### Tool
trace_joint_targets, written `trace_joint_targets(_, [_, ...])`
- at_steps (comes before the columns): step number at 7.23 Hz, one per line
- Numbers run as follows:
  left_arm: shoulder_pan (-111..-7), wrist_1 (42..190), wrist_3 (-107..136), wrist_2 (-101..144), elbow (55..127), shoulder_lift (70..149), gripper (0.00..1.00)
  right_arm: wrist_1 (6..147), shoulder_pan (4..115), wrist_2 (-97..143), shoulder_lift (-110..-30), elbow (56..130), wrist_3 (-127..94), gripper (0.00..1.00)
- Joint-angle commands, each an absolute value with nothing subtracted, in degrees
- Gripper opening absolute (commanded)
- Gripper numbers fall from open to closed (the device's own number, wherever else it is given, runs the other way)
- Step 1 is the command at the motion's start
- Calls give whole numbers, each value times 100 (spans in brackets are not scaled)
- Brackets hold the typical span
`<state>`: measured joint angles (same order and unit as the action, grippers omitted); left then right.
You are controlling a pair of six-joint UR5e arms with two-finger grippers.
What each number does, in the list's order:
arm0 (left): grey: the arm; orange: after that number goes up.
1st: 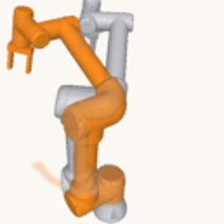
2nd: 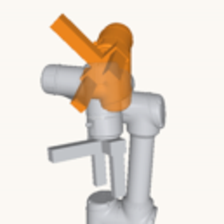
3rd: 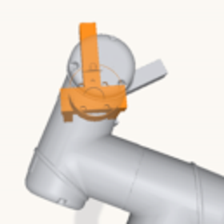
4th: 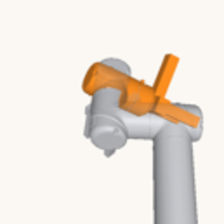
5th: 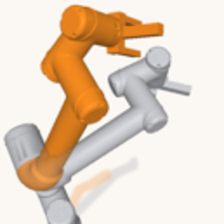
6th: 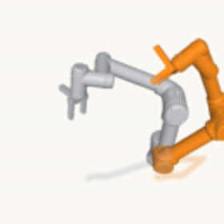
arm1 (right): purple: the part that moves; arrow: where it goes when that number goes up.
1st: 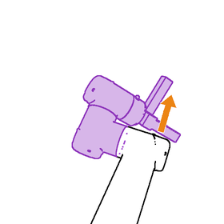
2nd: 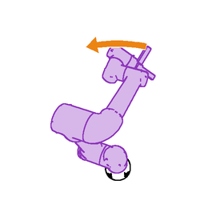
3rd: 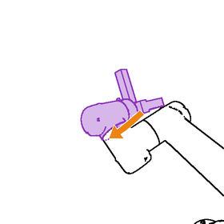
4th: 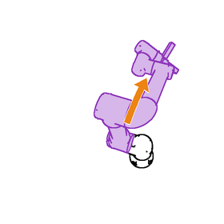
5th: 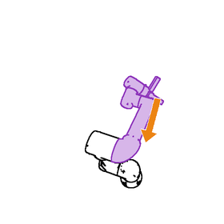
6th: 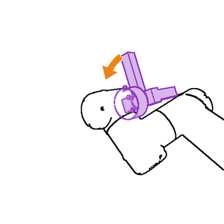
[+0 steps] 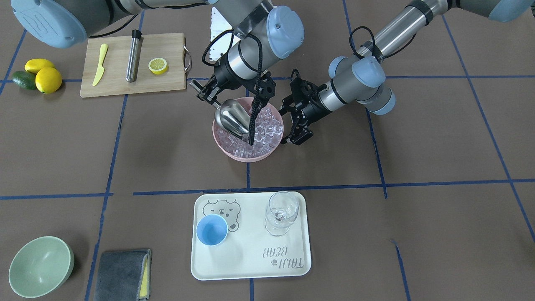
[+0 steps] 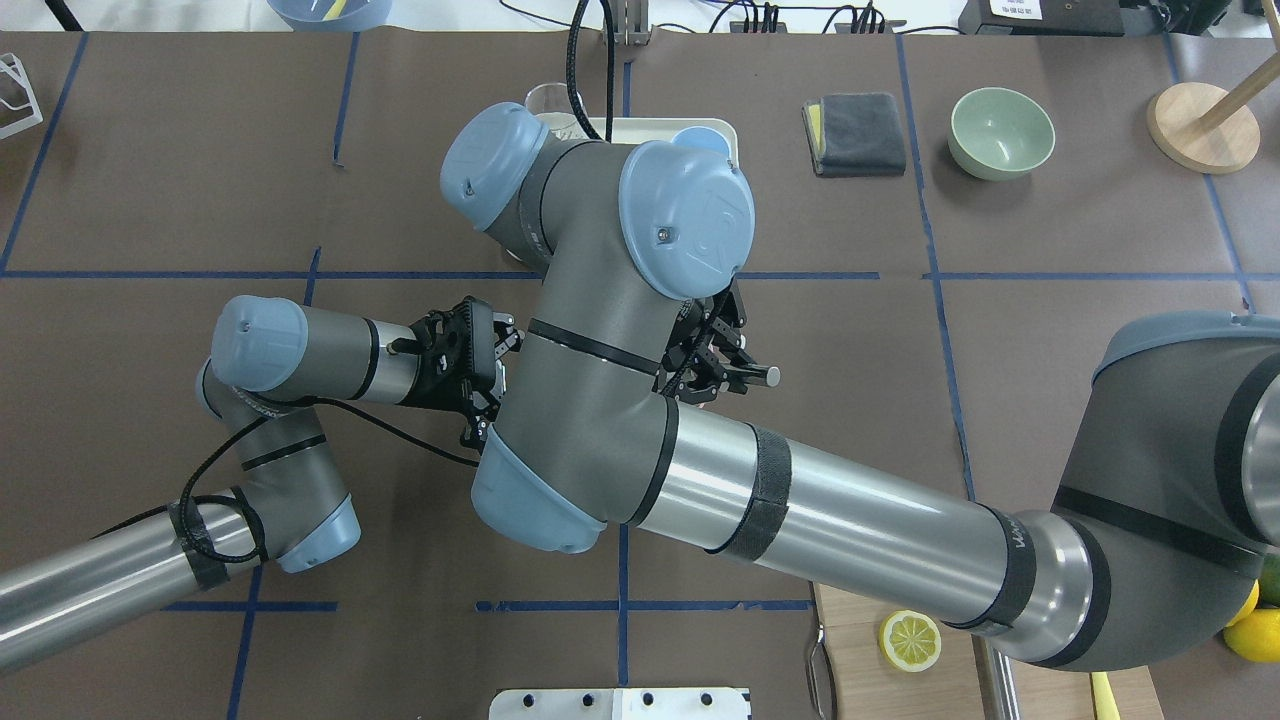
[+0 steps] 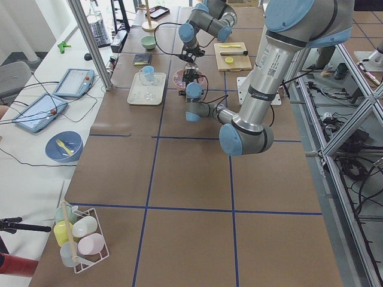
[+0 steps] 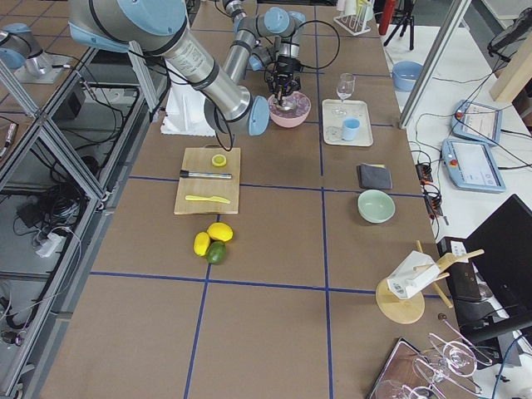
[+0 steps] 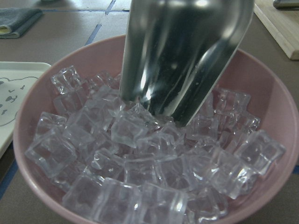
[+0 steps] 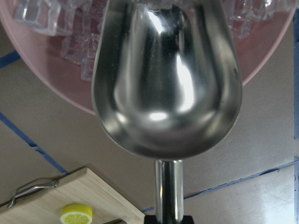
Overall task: Put ice in cup with scoop
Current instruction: 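Dig the scoop into the ice cubes while the left gripper holds the bowl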
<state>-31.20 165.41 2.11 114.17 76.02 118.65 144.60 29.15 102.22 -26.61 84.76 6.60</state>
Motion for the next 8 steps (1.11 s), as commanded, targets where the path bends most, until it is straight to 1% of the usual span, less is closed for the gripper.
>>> trace_joint_targets(1, [-3129,16541,202,11417,7603,11865,100,13994,2892,10222,-2855,8533,502,0])
trace_joint_targets(3, [-3120,16541,211,11417,7603,11865,100,13625,2883,10222,-3058,8595,388,0])
trace_joint_targets(4, [-3120,16541,211,11417,7603,11865,100,13406,2883,10222,-3259,8787,335,0])
trace_joint_targets(5, [-3120,16541,202,11417,7603,11865,100,13195,2883,10230,-3565,9172,317,0])
trace_joint_targets(8, [-3120,16532,202,11417,7603,11865,100,12633,2883,10230,-4085,9676,46,0])
